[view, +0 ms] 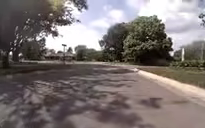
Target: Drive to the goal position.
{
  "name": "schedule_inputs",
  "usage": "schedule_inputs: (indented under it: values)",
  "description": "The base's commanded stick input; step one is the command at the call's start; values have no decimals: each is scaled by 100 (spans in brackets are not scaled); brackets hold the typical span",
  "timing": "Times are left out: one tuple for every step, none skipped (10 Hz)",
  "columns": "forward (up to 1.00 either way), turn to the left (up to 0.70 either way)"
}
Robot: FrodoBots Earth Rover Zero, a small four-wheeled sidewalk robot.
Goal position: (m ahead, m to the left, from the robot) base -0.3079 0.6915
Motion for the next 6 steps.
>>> schedule_inputs:
  values:
    - [70,0]
    - [70,0]
    - [70,0]
    - [70,0]
    - [70,0]
    - [70,0]
